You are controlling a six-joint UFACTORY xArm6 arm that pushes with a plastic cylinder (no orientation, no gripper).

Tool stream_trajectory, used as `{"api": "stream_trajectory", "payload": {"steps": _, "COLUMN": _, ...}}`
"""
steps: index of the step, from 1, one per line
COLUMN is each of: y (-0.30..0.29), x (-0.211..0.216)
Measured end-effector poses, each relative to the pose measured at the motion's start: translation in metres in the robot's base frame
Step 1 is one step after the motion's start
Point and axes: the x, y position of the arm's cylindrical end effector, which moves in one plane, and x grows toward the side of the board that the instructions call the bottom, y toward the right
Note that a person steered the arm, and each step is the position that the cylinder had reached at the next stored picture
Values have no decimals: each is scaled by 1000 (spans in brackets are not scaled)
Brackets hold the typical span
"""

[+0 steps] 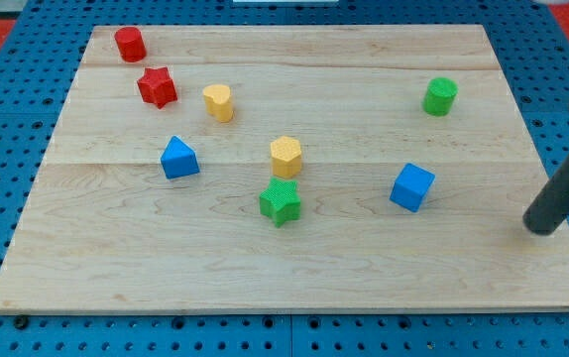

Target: Place the blue cube diagonally in between the green circle and the yellow hexagon

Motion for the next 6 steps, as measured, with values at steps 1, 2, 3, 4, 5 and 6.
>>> {"api": "stream_trajectory", "payload": {"steps": 1, "y": -75, "x": -2}}
{"api": "stream_trajectory", "payload": {"steps": 2, "y": -99, "x": -39}}
{"api": "stream_trajectory", "payload": {"steps": 3, "y": -119, "x": -47}}
{"api": "stream_trajectory", "payload": {"steps": 4, "y": -125, "x": -52}}
{"api": "stream_trajectory", "payload": {"steps": 5, "y": -128, "x": -91}}
{"api": "stream_trajectory", "payload": {"steps": 6, "y": -137, "x": -148}}
